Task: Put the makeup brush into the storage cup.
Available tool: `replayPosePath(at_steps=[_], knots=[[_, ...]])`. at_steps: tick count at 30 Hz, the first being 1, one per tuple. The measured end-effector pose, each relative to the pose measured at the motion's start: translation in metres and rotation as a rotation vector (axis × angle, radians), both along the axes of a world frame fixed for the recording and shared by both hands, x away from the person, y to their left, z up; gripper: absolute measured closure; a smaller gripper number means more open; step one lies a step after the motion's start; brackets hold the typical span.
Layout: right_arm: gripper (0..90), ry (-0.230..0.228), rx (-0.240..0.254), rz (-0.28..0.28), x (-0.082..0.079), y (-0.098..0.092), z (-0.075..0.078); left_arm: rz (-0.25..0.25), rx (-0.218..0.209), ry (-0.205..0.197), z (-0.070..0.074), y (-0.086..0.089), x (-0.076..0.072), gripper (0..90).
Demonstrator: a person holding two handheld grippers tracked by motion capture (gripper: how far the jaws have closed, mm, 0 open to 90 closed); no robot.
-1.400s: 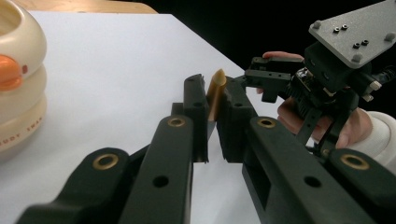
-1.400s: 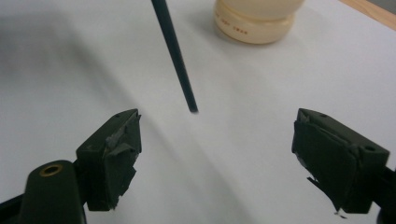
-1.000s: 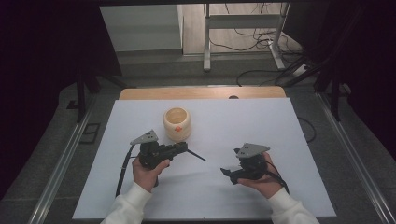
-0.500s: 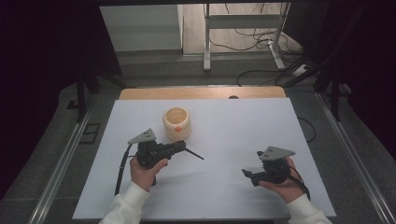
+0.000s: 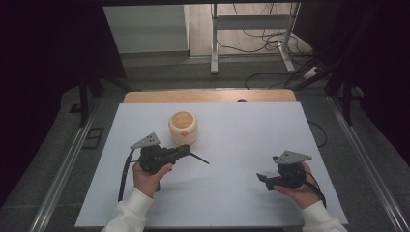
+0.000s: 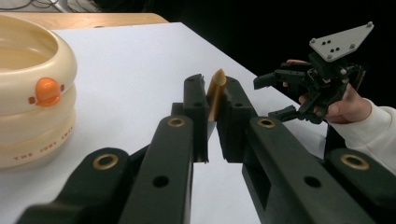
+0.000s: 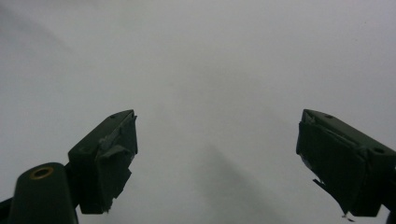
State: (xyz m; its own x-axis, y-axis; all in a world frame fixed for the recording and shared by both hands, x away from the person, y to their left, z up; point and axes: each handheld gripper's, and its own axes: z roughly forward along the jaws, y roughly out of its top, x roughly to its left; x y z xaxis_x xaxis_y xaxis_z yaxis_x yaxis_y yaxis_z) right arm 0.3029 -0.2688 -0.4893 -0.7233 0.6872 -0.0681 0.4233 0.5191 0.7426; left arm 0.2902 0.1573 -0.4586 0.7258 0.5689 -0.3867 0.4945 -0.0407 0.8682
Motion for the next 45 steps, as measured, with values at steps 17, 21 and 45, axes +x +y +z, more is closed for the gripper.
replayPosePath(at_steps=[17,21,45], knots=[[13.3,-0.011,-0.005,-0.001,-0.004,-0.007,-0.001,0.021,0.007,-0.017,0.017,0.013,0.009,83.6],[13.4,-0.016,-0.008,-0.012,-0.005,-0.009,-0.001,0.032,-0.007,-0.021,0.024,0.02,0.013,83.7],[13.6,-0.013,-0.012,-0.016,-0.004,-0.008,-0.001,0.078,-0.013,-0.011,0.042,0.034,0.036,83.7]])
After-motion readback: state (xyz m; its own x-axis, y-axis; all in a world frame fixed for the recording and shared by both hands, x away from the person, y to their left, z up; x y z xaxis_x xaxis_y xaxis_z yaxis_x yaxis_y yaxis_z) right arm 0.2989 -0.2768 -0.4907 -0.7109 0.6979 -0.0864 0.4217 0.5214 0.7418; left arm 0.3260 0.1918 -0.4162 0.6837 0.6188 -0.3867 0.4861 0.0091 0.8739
